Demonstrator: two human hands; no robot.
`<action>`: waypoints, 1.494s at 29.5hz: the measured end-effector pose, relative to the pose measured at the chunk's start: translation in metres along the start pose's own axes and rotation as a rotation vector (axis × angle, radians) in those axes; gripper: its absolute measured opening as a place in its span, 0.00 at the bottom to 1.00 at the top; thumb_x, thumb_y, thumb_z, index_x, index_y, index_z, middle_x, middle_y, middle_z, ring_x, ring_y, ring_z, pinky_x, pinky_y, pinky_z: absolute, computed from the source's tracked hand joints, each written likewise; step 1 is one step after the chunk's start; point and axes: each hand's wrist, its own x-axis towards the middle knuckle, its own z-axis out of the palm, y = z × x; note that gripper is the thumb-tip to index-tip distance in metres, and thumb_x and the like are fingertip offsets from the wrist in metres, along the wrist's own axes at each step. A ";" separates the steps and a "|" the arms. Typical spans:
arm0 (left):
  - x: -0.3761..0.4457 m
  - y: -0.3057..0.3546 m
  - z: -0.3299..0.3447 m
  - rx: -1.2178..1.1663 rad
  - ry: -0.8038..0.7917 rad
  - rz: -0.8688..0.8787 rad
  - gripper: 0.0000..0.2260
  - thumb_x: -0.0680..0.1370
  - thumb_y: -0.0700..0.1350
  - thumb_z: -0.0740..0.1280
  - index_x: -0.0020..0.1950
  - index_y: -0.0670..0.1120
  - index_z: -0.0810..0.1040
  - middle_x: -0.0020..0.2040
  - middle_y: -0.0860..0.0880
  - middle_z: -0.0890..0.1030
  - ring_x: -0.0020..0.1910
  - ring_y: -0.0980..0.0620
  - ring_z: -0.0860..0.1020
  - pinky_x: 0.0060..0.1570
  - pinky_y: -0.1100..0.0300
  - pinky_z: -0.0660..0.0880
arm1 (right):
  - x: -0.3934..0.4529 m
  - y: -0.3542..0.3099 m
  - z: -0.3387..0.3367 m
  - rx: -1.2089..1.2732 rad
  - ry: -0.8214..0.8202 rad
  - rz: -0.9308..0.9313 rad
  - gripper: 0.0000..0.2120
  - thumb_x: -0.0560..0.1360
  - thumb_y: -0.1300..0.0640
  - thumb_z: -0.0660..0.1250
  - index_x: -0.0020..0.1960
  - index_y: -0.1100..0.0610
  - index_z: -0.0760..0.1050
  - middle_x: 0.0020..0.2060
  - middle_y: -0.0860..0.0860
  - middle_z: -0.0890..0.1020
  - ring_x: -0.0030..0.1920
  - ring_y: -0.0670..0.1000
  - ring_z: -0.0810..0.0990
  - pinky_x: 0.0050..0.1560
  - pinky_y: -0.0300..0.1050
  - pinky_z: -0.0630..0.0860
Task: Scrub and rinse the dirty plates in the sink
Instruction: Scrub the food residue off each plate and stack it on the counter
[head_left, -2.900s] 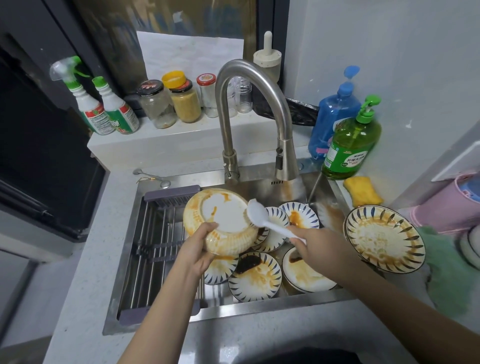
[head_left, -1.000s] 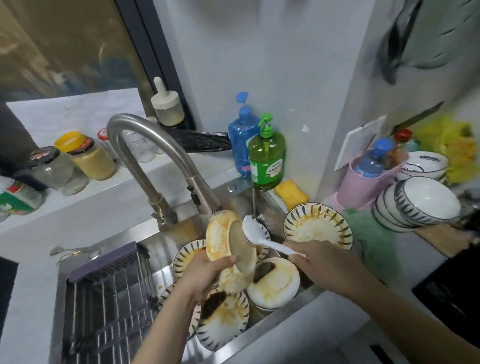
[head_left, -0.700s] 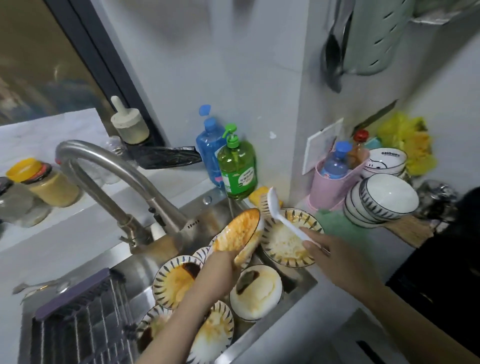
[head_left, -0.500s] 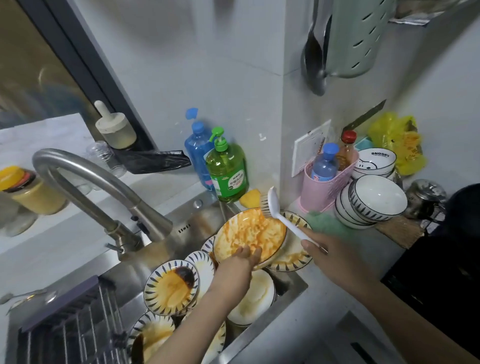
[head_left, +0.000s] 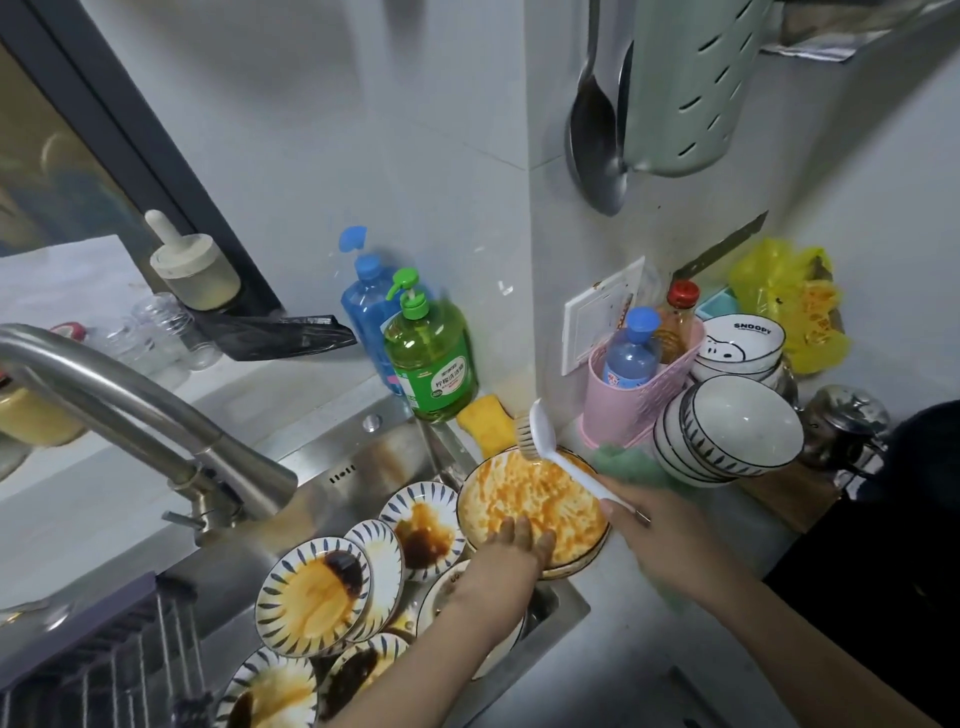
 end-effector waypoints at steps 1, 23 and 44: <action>0.002 0.000 0.001 -0.002 -0.009 -0.002 0.35 0.77 0.27 0.56 0.79 0.44 0.45 0.78 0.36 0.46 0.77 0.35 0.49 0.73 0.46 0.56 | 0.002 0.002 0.000 0.000 -0.005 0.000 0.17 0.80 0.53 0.61 0.69 0.47 0.72 0.31 0.40 0.72 0.31 0.38 0.71 0.30 0.26 0.67; 0.016 -0.017 0.031 -0.051 0.175 0.033 0.28 0.83 0.56 0.52 0.79 0.47 0.49 0.78 0.37 0.48 0.78 0.38 0.47 0.73 0.41 0.38 | 0.021 0.003 0.030 -0.092 -0.167 -0.022 0.18 0.79 0.51 0.62 0.69 0.50 0.72 0.56 0.47 0.81 0.52 0.47 0.78 0.52 0.43 0.75; -0.100 -0.139 0.165 -1.344 0.436 -0.696 0.16 0.82 0.50 0.60 0.65 0.44 0.77 0.51 0.45 0.83 0.44 0.51 0.79 0.41 0.62 0.71 | 0.005 -0.072 0.177 -0.229 -0.368 -0.054 0.15 0.80 0.53 0.60 0.65 0.49 0.76 0.32 0.39 0.73 0.35 0.43 0.74 0.32 0.34 0.66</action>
